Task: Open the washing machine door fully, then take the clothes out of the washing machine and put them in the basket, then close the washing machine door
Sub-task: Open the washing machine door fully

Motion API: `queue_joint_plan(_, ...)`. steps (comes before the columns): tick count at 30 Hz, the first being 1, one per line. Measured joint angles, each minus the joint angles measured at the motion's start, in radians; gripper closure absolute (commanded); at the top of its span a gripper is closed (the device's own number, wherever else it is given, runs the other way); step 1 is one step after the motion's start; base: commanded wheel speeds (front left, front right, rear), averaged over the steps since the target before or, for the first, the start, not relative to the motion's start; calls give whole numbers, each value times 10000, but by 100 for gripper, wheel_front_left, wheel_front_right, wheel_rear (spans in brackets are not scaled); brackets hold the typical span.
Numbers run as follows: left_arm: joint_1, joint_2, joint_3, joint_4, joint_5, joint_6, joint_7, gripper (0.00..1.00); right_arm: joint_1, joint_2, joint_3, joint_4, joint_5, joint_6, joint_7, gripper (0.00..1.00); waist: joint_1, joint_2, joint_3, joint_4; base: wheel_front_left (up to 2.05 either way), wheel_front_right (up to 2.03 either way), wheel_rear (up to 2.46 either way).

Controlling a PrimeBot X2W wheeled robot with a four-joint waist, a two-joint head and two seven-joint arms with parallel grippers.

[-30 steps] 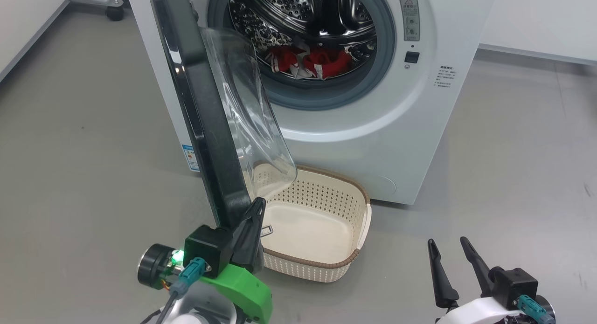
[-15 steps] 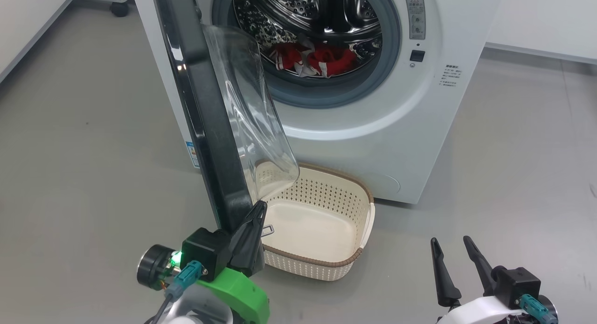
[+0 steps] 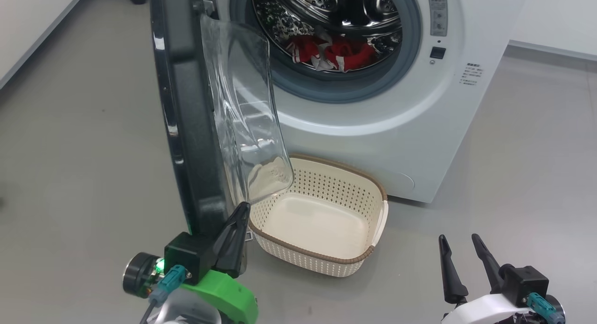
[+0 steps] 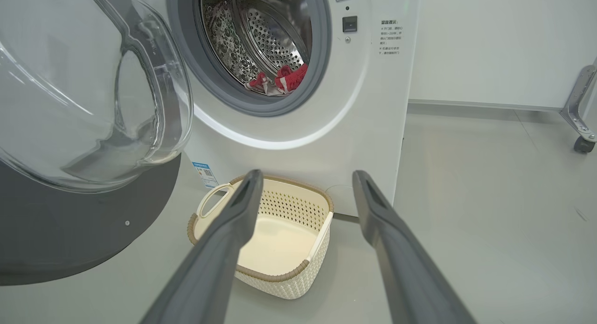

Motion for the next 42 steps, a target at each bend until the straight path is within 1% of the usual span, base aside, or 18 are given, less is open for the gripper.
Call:
queue_joint_plan(13,478,23,629,-190,40,86,-217,100,8,-13,-102,-4,-92,31,0,0,0,0,2,735,0,0,0)
queue_joint_plan(19,662,288,1172,-171,303,140,-272,100,9,-12,27,12,-171,115,0,0,0,0,-72,954,0,0,0)
queue_joint_plan(27,762,359,2067,-171,305,167,-454,100,7,-13,167,52,-253,224,0,0,0,0,-45,851,0,0,0)
queue_joint_plan(28,762,359,2067,-171,305,167,-454,100,7,-13,167,52,-253,224,0,0,0,0,-45,851,0,0,0)
queue_joint_plan(42,732,564,3415,240,305,180,-612,100,-12,-40,125,86,-263,238,0,0,0,0,129,286,0,0,0)
